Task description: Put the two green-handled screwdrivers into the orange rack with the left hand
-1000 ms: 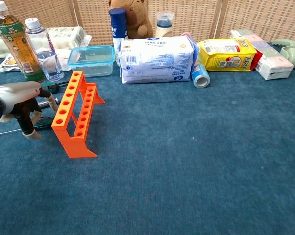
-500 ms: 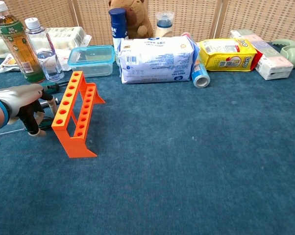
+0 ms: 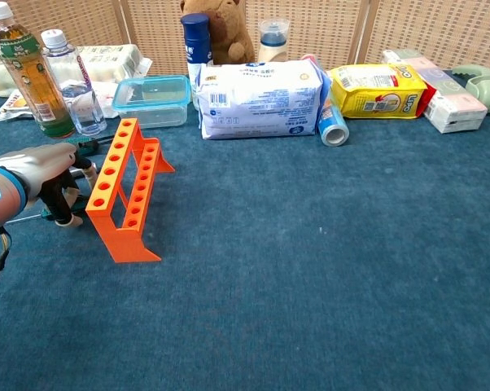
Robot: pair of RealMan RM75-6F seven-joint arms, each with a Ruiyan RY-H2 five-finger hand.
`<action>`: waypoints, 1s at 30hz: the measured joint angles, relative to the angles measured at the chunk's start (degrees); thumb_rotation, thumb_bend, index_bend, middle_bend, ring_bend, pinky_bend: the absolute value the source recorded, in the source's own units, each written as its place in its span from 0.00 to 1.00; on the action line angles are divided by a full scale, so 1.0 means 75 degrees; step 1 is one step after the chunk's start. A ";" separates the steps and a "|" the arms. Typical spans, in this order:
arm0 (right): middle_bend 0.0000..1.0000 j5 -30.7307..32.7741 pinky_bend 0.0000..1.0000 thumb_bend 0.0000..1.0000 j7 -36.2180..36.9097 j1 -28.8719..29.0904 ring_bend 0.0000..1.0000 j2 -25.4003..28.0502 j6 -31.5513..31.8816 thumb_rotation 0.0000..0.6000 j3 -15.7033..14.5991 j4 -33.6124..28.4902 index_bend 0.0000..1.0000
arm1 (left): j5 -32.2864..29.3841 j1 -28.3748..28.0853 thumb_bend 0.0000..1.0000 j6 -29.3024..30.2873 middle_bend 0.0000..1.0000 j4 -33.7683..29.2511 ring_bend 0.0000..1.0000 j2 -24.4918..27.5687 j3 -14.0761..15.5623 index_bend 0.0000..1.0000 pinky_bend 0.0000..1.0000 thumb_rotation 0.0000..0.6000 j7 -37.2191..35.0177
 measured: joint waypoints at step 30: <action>0.04 -0.0078 0.01 0.10 0.0076 0.0014 0.00 0.0016 -0.0019 1.00 -0.0068 -0.0001 0.02 | 0.1170 0.0652 0.39 0.0359 0.78 -0.2109 0.72 0.1105 0.0081 0.48 0.86 1.00 -0.0435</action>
